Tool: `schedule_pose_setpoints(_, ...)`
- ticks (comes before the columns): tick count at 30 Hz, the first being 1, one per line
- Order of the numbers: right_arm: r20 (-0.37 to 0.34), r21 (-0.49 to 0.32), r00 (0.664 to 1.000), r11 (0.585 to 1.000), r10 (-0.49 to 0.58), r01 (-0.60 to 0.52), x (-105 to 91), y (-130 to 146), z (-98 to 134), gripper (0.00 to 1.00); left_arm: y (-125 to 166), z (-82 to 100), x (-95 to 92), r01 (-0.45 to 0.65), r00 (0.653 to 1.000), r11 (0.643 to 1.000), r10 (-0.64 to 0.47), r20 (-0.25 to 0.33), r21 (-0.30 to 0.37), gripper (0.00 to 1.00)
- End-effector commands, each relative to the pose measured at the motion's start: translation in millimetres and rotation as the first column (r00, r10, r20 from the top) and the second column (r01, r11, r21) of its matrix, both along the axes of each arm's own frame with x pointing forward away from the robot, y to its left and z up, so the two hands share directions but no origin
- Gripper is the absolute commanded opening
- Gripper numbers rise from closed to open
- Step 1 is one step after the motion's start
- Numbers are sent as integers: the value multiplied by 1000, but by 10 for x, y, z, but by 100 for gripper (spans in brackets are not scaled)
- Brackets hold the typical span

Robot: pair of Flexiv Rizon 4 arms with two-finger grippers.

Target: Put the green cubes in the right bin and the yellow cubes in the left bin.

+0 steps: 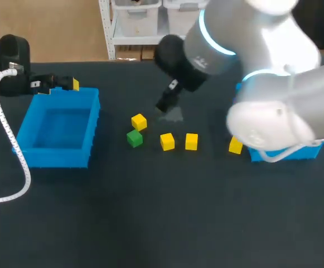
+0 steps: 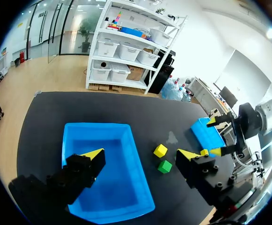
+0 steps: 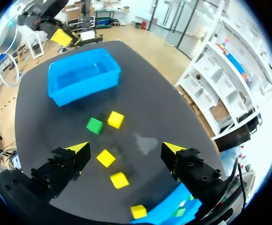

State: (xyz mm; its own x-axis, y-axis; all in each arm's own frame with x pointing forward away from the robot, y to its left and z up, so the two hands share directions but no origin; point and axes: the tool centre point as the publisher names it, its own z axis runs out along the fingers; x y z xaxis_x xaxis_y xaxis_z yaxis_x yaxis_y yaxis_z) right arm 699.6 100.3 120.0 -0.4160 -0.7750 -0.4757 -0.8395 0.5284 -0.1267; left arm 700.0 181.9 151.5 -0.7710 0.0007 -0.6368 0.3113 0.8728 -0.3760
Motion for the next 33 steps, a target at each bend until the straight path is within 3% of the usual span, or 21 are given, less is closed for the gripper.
schedule_pose_setpoints(1, -36, -30, 999, 1000, 0, -1, -7, 265, -92, 100, 23, -14, -2, 7, 1000, 1000, -7, 6, -9, 100)
schedule_pose_setpoints(13, -124, -60, 984, 991, -130, 123, -105, 666, -501, 100, 23, -14, -2, 7, 1000, 1000, -7, 6, -9, 100)
schedule_pose_setpoints(18, -127, -67, 974, 981, -188, 181, -117, 784, -636, 100, 23, -14, -2, 7, 1000, 1000, -7, 6, -9, 100)
schedule_pose_setpoints(33, -162, -118, 959, 969, -234, 216, -309, 973, -1060, 100, 23, -14, -2, 7, 1000, 1000, -7, 6, -9, 100)
